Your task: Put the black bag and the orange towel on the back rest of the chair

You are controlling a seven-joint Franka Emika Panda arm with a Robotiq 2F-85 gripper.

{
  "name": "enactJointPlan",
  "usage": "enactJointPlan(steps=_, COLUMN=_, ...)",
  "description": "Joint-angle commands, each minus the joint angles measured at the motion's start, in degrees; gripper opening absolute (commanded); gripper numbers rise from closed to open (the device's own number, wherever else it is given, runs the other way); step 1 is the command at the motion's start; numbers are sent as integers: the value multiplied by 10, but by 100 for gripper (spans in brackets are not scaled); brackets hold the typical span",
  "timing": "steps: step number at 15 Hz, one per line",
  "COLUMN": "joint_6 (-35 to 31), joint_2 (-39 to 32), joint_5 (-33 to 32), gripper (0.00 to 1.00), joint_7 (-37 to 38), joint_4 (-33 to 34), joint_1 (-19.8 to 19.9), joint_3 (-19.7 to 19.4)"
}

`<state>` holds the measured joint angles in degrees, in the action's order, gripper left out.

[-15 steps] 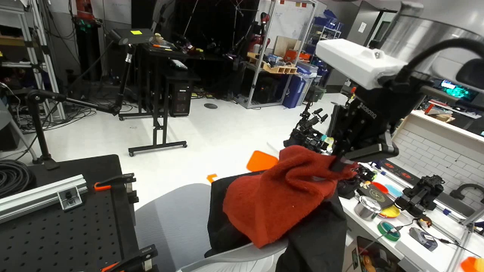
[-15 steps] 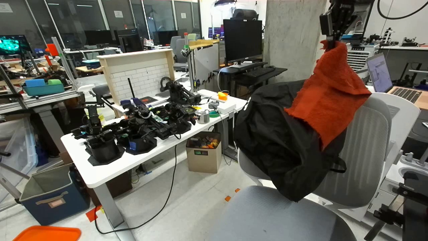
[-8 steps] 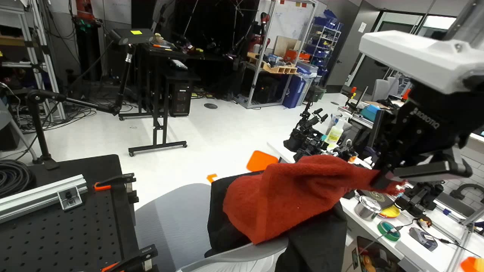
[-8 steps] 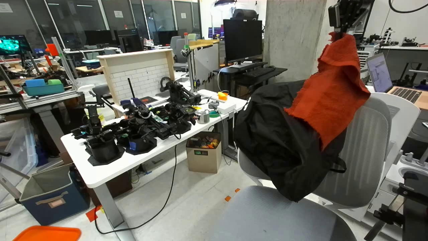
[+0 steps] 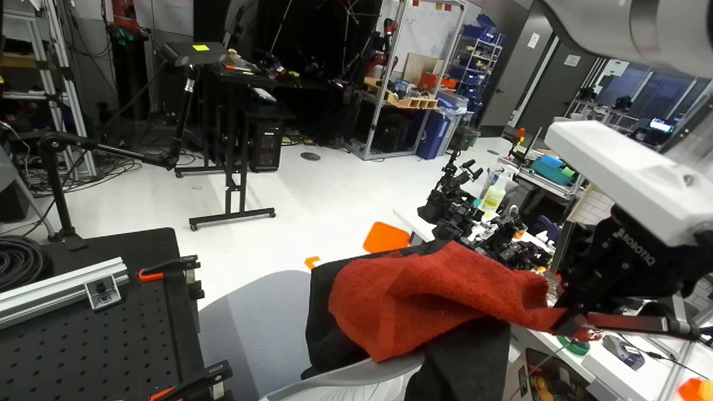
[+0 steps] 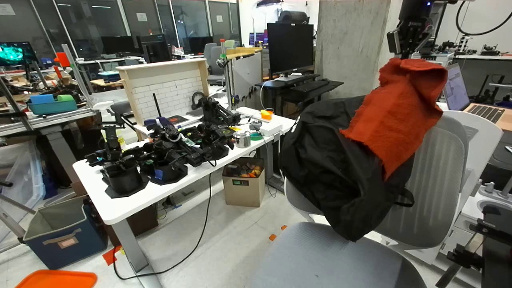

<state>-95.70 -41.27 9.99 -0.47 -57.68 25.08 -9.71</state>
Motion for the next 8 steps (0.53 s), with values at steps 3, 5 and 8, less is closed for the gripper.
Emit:
enactJointPlan(steps=3, joint_6=23, joint_2=-30, joint_5=-4, gripper=49, joint_7=16, joint_4=54, joint_1=-13, joint_3=3)
enactJointPlan(steps=5, joint_6=24, joint_2=-14, joint_5=-7, gripper=63, joint_7=18, joint_4=55, joint_1=-27, joint_3=3)
enactJointPlan(steps=8, joint_6=24, joint_2=11, joint_5=-11, gripper=84, joint_7=19, joint_4=66, joint_1=-56, joint_3=5)
